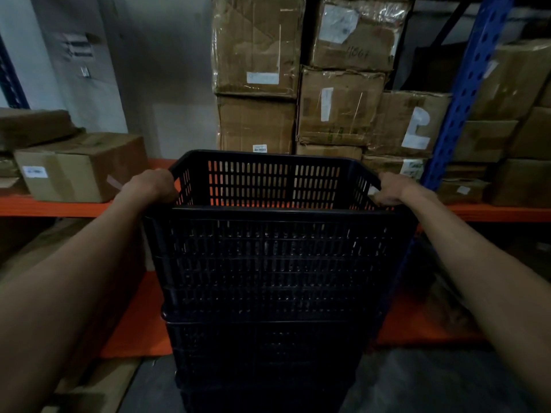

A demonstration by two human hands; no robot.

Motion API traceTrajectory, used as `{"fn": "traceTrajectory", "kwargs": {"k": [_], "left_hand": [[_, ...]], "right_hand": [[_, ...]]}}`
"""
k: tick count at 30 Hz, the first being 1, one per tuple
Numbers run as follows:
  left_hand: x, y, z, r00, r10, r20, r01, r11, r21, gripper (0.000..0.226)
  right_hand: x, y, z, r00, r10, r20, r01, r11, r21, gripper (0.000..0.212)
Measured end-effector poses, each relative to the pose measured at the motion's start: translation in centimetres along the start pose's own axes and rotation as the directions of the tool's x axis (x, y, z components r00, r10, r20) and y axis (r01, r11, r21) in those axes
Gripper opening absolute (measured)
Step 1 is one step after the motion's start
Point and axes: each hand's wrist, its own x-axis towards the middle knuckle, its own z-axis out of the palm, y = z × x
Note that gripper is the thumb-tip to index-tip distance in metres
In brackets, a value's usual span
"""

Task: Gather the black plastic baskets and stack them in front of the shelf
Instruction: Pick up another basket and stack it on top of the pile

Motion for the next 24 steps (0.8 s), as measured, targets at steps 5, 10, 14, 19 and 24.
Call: {"fn": "traceTrajectory", "kwargs": {"k": [5,10,14,19,24], "left_hand": [[0.4,-0.4,0.3,1.000,0.009,-0.008,-0.010,0.998,-0.063,0.047],[-0.1,-0.2,0.3,1.000,-0.019,-0.003,0.019,1.000,-0.023,0.051],[-0.3,-0.1,0.4,0.999,-0.006,-0.038,0.005,1.000,-0.025,0.058],[-0.3,-0.7,0.2,0.997,0.071,-0.019,-0.072,0.996,-0.044,0.061],[-0.4,-1.1,0.1,0.997,0.066,0.047,-0.064,0.997,-0.047,0.069]], "right_hand": [[0.3,0.1,0.2,0.999,0.007,-0.043,-0.008,1.000,-0.027,0.043],[0.0,-0.3,0.2,0.999,0.053,0.013,-0.052,0.997,-0.048,0.074],[-0.1,-0.4,0.4,1.000,0.026,0.000,-0.026,0.999,-0.033,0.069],[0.1,0.3,-0.1,0.993,-0.115,-0.010,0.116,0.986,0.119,0.042],[-0.1,0.9,0.2,0.989,-0.100,0.109,0.089,0.990,0.106,0.067]]}}
